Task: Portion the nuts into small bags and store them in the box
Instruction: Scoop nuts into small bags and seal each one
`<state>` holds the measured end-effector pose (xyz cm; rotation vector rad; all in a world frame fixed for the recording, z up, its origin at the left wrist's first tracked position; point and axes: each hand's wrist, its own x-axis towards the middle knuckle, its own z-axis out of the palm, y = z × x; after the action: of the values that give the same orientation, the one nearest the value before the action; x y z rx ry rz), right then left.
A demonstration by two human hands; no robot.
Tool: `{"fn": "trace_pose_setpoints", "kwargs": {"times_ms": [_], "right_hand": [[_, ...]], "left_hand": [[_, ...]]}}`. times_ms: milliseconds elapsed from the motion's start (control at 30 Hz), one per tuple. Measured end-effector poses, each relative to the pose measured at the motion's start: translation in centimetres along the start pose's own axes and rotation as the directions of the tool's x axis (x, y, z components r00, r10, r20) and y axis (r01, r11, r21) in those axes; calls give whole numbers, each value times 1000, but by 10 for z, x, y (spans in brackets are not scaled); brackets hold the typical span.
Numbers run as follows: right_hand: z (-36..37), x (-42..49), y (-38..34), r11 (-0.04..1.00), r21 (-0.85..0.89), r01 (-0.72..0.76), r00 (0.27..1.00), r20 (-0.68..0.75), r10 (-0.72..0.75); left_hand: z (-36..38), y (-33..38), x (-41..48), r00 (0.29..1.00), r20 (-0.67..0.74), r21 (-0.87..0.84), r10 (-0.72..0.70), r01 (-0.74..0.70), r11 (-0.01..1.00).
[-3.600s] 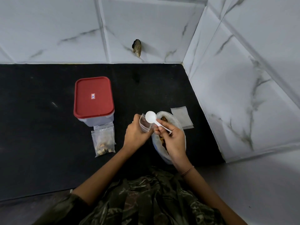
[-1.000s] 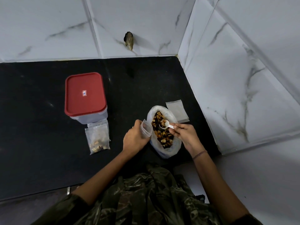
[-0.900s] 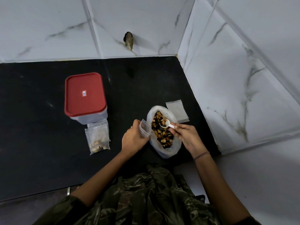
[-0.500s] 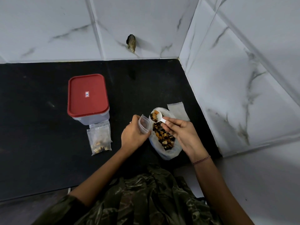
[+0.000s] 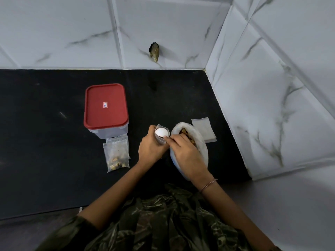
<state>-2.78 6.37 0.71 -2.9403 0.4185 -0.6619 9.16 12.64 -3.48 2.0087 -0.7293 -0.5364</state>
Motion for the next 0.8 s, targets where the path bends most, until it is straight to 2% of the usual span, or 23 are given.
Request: {"fn": "trace_pose_setpoints", "kwargs": {"times_ms": [67, 133, 167, 233, 300, 433, 567, 733, 800], "right_hand": [[1, -3, 3, 995, -59, 85, 996, -12, -86], [7, -4, 7, 995, -51, 89, 995, -30, -91], [10, -5, 9, 998, 11, 67, 997, -43, -66], [15, -5, 10, 980, 197, -37, 999, -28, 43], [10, -1, 9, 941, 283, -183, 982, 15, 187], [-5, 11, 6, 797, 378, -471, 878, 113, 465], [-10, 16, 8, 753, 363, -549, 836, 210, 508], [-3, 18, 10, 751, 318, -578, 813, 143, 565], [0, 21, 13, 700, 382, -604, 789, 163, 592]], "left_hand": [[-3, 1, 0, 1000, -7, -20, -4, 3, 1000], [-6, 1, 0, 1000, -17, -32, 12, -12, 999], [-7, 1, 0, 999, -23, -37, 25, -26, 999], [-9, 0, 0, 999, -26, -43, 40, -41, 998], [-10, -2, 1, 999, -15, -59, 38, -39, 998], [-13, -1, 0, 998, -21, -72, 55, -56, 996], [-15, 0, 1, 997, -39, -56, 72, -74, 996], [-19, -4, -1, 992, -72, 10, 106, -105, 994], [-21, -11, -1, 990, -85, 56, 112, -107, 993]]}}
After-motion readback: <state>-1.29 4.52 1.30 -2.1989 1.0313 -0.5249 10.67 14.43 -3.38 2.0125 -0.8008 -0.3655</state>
